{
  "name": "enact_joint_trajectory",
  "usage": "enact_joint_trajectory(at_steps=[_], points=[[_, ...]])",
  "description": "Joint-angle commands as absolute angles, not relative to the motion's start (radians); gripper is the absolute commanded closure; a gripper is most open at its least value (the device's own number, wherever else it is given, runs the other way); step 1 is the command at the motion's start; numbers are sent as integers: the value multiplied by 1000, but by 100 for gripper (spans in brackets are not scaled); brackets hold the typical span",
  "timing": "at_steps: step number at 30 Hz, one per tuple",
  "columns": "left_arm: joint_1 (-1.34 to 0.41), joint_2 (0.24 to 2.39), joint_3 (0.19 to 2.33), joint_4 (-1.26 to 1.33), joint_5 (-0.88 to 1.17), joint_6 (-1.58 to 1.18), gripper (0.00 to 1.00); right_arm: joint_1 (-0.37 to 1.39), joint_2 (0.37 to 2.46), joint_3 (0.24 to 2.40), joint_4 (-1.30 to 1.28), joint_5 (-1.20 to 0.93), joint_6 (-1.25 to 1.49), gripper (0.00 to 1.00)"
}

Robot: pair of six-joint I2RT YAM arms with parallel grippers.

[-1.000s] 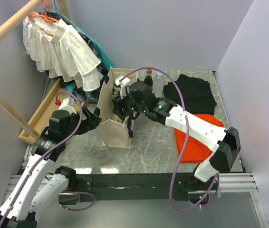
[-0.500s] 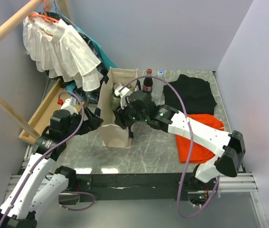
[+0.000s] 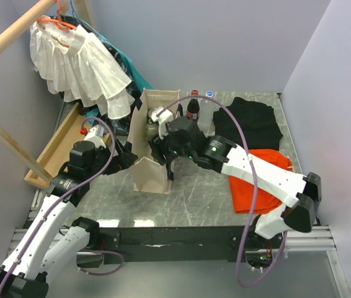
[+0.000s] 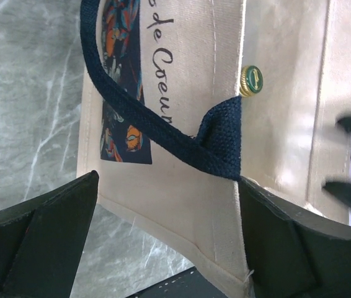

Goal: Take the beverage out of the canvas bag
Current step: Take out the drink from the canvas bag.

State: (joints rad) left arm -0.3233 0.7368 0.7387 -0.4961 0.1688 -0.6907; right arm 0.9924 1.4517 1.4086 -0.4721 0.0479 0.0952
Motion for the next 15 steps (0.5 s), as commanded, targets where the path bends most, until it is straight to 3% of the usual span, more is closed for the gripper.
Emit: enact_joint_trajectory(at_steps=[1, 7, 15], points=[[-327, 755, 712, -506, 213, -632, 5, 976, 1577, 1612, -506, 147, 64, 36], [-337, 788, 724, -529, 267, -611, 6, 917, 1736, 1856, -572, 153, 81, 36], [-348, 795, 785, -667, 308, -560, 11, 870, 1819, 1939, -615, 120, 126, 36]])
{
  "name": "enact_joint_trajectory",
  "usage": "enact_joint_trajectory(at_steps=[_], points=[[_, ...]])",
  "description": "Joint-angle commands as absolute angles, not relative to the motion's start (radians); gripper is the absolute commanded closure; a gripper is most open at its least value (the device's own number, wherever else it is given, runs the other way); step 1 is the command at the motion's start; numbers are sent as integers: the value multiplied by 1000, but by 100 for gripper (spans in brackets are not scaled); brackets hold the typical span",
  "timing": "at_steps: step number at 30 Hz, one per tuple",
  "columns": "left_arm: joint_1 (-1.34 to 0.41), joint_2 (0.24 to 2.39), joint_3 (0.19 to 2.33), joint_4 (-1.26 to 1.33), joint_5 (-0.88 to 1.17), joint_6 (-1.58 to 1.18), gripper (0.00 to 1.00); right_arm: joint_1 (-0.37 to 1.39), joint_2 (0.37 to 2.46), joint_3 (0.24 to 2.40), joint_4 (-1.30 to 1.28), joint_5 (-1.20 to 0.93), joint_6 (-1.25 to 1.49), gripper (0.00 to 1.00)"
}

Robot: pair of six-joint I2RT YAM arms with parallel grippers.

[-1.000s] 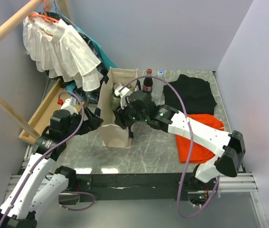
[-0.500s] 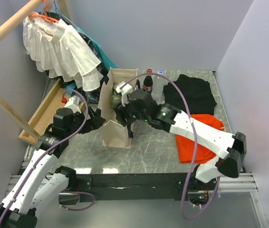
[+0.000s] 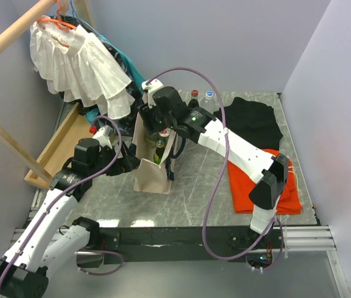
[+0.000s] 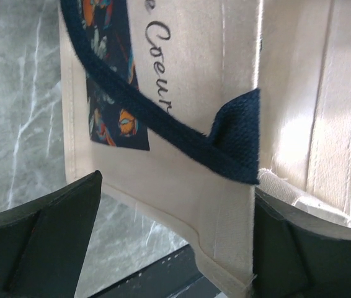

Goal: Take the beverage out of the canvas bag
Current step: Take out the drink from the canvas bag.

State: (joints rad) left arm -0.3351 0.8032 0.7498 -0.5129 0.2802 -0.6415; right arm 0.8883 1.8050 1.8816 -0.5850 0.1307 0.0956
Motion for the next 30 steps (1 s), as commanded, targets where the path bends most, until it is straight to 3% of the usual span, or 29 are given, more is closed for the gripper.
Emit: enact_joint_trajectory(at_steps=[1, 19, 30], points=[[-348, 790, 795, -682, 295, -554, 10, 867, 1821, 1928, -617, 114, 127, 36], [-348, 753, 799, -778, 225, -557, 10, 862, 1769, 1735, -609, 28, 158, 38], [-348, 759, 804, -775, 224, -543, 9, 861, 1779, 1749, -661, 58, 169, 37]])
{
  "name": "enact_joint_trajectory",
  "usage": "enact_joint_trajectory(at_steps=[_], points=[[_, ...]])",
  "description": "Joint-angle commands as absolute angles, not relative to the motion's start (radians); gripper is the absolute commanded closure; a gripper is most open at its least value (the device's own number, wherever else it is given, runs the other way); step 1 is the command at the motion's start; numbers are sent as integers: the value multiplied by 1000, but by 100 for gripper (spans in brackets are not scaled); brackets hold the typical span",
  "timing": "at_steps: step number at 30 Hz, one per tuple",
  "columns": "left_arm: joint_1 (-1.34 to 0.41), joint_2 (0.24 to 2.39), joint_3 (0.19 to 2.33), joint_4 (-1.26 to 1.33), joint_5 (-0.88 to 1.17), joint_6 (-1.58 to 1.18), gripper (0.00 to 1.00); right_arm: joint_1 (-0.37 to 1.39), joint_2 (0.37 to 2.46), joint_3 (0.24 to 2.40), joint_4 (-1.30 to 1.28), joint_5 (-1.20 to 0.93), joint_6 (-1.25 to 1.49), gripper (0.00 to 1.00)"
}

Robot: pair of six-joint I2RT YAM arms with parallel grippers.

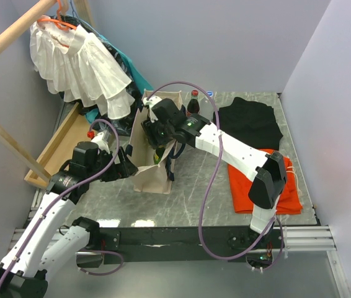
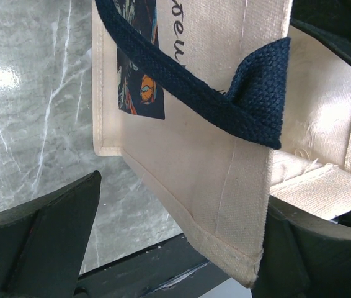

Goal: Take the beverage out of the canvas bag
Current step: Take out the drink from the canvas bag.

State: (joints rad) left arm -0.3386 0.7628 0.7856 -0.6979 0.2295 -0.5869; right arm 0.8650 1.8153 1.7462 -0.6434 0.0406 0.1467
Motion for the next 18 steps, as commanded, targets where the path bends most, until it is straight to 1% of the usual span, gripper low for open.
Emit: enact_joint_trajectory(at_steps=[1, 3, 18], points=[[-348, 758, 804, -775, 224, -543, 9, 862, 1784, 1749, -664, 58, 170, 37], [-348, 758, 804, -775, 224, -538, 7, 862, 1787, 1756, -679, 58, 175, 37], [-348, 753, 805, -775, 216, -545, 6, 861, 1798, 1764, -727, 70, 199, 36]])
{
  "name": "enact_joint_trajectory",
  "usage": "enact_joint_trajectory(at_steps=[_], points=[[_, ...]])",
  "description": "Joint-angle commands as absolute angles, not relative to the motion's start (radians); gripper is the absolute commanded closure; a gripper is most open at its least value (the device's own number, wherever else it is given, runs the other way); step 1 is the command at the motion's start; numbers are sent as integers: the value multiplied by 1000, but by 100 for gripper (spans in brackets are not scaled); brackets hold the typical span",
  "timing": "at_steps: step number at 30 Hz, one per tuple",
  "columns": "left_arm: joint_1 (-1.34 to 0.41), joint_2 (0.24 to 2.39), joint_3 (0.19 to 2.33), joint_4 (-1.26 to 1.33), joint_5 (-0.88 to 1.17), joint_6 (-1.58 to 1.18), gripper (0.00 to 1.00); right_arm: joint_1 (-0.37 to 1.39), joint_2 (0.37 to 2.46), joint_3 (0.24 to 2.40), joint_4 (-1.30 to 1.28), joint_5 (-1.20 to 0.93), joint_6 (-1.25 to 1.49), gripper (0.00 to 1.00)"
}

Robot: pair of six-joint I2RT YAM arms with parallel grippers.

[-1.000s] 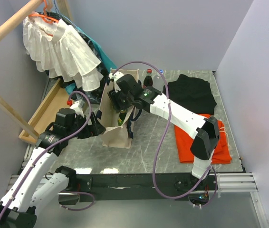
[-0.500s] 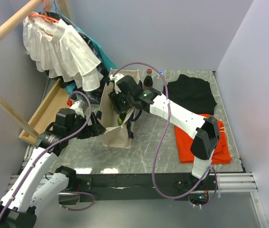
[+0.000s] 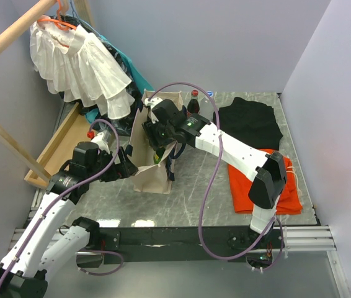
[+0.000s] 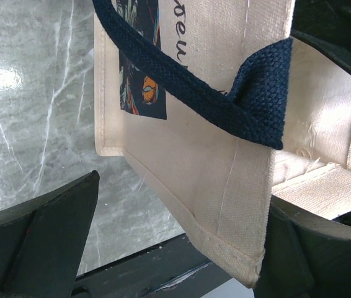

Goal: Take the beverage out of the canvas bag
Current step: Take out the drink from the canvas bag.

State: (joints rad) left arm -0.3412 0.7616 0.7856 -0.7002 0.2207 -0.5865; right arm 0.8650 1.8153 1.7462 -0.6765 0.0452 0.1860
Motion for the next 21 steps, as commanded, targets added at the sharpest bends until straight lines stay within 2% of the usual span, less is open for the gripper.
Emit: enact_joint_trajectory(at_steps=[1, 21], points=[[-348, 752, 805, -773, 222, -546, 6, 858, 1799, 1764, -729, 74, 199, 36], [-348, 764, 807, -773, 212, -540, 5, 859, 1870, 1825, -758, 37, 187, 37]])
